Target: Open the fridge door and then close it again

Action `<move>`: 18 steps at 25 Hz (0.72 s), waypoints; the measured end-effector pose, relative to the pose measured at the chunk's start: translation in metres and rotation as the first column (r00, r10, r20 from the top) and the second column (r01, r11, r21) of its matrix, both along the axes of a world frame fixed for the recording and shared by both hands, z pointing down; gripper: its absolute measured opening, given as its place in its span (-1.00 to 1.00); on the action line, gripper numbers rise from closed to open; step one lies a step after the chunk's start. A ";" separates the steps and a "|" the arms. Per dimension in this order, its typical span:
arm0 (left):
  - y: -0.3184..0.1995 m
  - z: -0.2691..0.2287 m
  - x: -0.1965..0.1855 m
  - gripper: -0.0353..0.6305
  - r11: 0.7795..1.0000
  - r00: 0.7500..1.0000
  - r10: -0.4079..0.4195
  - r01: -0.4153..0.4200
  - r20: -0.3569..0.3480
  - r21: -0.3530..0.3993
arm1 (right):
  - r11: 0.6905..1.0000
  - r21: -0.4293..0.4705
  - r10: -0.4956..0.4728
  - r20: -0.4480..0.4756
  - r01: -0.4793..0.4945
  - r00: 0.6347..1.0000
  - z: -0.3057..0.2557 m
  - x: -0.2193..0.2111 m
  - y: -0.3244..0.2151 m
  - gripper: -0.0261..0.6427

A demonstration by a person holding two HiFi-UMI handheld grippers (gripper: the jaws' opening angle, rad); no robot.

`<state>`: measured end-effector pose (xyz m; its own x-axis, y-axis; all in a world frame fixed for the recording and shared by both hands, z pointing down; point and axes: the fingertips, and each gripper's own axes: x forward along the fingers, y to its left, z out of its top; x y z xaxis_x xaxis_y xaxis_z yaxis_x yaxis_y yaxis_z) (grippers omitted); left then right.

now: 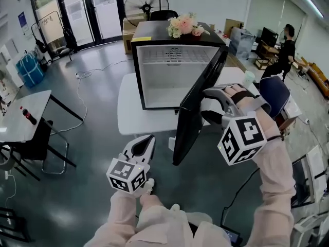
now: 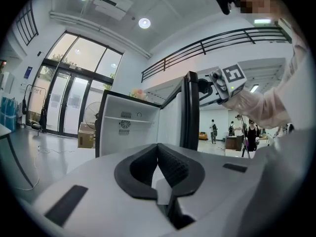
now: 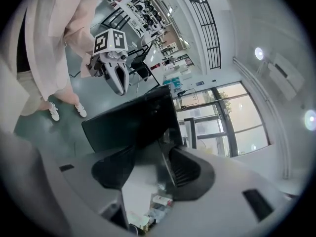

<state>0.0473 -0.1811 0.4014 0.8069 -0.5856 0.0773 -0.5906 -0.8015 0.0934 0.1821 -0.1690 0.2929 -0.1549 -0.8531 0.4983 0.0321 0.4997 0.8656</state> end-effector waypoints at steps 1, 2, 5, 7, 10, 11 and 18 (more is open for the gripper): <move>0.002 0.000 0.004 -0.86 1.000 1.000 0.007 -0.007 0.001 0.001 | 1.000 -0.001 0.003 -0.005 -0.003 1.000 0.000 0.005 0.005 -0.24; 0.004 0.000 0.007 -0.86 1.000 1.000 0.015 -0.015 0.003 0.002 | 1.000 -0.003 0.008 -0.010 -0.008 1.000 0.000 0.009 0.011 -0.24; 0.010 0.000 0.016 -0.86 0.999 0.999 0.038 -0.038 0.006 0.005 | 1.000 -0.013 0.019 -0.019 -0.020 1.000 -0.001 0.022 0.027 -0.24; 0.011 0.002 0.022 -0.86 0.999 0.999 0.052 -0.052 0.009 0.003 | 1.000 -0.017 0.022 -0.015 -0.022 1.000 -0.001 0.031 0.036 -0.24; 0.014 0.007 0.034 -0.86 0.997 0.997 0.078 -0.077 0.019 -0.007 | 1.000 -0.020 0.018 -0.002 -0.018 1.000 -0.001 0.047 0.046 -0.23; 0.016 0.008 0.037 -0.86 0.996 0.996 0.086 -0.086 0.020 -0.010 | 1.000 -0.020 0.013 0.003 -0.013 1.000 -0.001 0.052 0.050 -0.22; 0.022 0.007 0.052 -0.86 0.993 0.993 0.119 -0.119 0.026 -0.011 | 0.999 -0.029 -0.033 0.017 0.033 0.999 -0.002 0.080 0.070 -0.21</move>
